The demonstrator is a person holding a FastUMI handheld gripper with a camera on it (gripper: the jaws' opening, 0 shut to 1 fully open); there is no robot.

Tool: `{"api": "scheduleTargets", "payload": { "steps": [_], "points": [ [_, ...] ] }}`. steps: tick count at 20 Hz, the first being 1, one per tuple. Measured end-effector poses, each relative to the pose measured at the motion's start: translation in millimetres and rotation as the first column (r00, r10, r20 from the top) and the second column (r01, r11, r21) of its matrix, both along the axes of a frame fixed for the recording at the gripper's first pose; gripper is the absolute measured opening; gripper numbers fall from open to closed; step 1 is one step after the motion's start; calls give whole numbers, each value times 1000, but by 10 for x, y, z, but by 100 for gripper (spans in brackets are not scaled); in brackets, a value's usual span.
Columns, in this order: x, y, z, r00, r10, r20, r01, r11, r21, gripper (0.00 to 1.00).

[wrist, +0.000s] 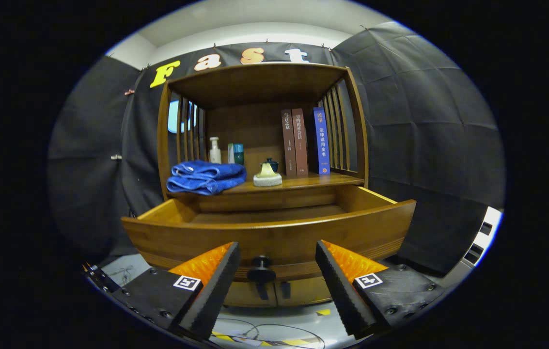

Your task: Pull open the drawer, take out the items inside it, and place them on the countertop above the cabinet.

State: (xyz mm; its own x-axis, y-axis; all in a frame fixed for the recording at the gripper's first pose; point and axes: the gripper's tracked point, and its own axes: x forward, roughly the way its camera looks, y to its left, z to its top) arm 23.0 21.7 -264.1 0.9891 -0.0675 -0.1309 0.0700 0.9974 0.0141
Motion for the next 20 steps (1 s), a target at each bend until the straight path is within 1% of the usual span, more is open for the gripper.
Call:
{"api": "scheduleTargets", "payload": {
  "steps": [3, 6, 9, 11, 12, 14, 18, 20],
  "points": [
    [111, 201, -172, 997, 60, -42, -60, 998, -9, 100],
    [245, 316, -298, 994, 93, -58, -92, 996, 24, 100],
    [345, 270, -347, 993, 91, -75, -88, 995, 43, 100],
    [413, 211, -316, 994, 88, -62, -83, 994, 74, 100],
    [413, 153, -323, 996, 72, -59, -67, 994, 85, 100],
    [457, 109, -321, 997, 59, -45, -55, 994, 97, 97],
    [446, 98, -342, 996, 48, -74, -45, 998, 36, 97],
    [488, 87, -334, 995, 56, -79, -52, 998, 47, 97]
  ]
}}
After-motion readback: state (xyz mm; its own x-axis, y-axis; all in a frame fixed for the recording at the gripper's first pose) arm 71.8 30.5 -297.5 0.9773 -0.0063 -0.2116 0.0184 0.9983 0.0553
